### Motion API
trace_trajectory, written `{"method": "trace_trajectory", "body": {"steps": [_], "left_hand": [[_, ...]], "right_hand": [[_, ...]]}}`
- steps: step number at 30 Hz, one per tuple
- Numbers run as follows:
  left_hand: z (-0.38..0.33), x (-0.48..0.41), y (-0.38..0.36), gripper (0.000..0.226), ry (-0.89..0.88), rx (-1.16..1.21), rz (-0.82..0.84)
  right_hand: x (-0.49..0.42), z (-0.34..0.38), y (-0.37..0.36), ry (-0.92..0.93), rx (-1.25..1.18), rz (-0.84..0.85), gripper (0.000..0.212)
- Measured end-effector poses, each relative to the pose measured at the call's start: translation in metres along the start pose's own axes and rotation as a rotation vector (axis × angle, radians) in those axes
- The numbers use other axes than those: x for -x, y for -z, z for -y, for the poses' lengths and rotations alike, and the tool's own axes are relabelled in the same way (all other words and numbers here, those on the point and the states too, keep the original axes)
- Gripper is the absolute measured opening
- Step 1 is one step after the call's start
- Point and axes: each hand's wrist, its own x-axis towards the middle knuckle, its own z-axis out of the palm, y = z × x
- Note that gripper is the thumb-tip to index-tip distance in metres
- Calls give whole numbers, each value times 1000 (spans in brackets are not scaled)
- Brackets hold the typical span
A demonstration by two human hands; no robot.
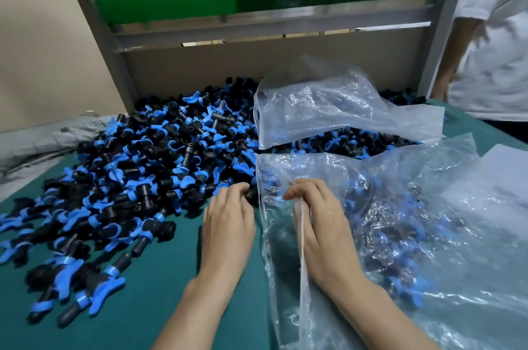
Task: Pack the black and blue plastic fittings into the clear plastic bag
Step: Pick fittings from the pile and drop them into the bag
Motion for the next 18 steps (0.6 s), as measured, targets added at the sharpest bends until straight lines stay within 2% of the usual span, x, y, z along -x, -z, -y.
{"method": "trace_trajectory", "body": {"steps": [2, 4, 9, 12, 18], "left_hand": [[8, -4, -4, 40, 86, -75, 80], [10, -8, -9, 49, 98, -141, 168], [11, -18, -14, 42, 52, -175, 187], [11, -15, -9, 33, 141, 13, 106], [8, -13, 7, 13, 413, 623, -97]], "right_hand": [[0, 0, 1, -36, -33, -29, 20], [-1, 1, 1, -59, -68, -63, 22], [-1, -2, 0, -72, -73, -88, 20], [-1, -4, 1, -74, -80, -90, 22], [-2, -4, 2, -84, -87, -83, 24]]}}
